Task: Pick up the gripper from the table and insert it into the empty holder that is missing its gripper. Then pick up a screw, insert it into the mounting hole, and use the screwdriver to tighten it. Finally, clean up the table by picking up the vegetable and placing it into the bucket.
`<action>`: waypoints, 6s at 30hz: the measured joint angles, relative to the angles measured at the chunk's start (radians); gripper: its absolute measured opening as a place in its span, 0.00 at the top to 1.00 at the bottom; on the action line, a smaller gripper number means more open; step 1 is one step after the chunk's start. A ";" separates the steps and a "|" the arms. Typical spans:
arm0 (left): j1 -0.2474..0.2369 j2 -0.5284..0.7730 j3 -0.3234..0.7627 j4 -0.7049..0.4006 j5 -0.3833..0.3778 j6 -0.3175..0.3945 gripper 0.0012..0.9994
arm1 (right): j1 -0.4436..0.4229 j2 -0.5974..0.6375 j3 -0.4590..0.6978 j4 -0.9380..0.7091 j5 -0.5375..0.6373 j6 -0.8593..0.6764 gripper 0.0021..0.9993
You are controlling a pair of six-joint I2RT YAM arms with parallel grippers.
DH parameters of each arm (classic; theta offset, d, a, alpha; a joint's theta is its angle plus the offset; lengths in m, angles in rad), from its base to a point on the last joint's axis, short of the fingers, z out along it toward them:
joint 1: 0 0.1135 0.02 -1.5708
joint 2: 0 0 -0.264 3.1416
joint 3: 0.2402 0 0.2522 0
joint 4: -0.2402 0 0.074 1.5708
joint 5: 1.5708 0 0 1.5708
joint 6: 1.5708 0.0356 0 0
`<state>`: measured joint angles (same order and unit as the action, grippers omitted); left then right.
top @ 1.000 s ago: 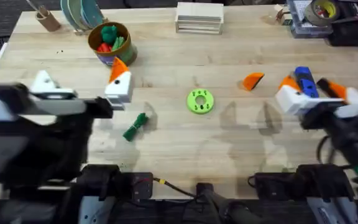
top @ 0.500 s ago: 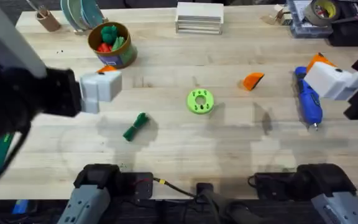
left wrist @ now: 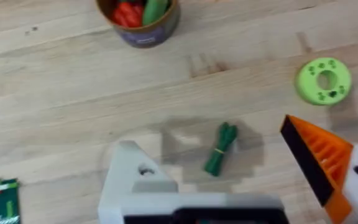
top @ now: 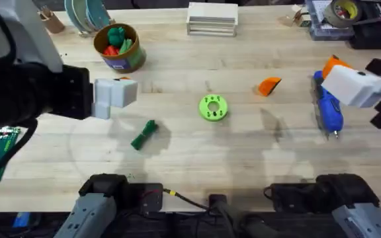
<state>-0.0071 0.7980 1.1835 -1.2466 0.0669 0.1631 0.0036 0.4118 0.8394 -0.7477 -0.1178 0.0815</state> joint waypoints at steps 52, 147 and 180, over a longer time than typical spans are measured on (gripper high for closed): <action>-0.260 0.211 -0.130 0.135 0.047 0.024 0.80 | 0.000 0.000 0.000 -0.076 -0.007 0.027 0.01; -0.296 -0.792 -1.118 1.250 0.303 -0.043 0.01 | 0.000 0.000 0.000 -0.426 -0.007 0.028 0.01; -0.298 -0.793 -1.177 1.195 0.469 -0.047 0.01 | 0.000 0.000 0.000 -0.426 -0.007 0.028 0.01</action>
<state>-0.3046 0.0051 0.0067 -0.0517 0.5354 0.1162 0.0036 0.4121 0.8398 -1.1740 -0.1249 0.1097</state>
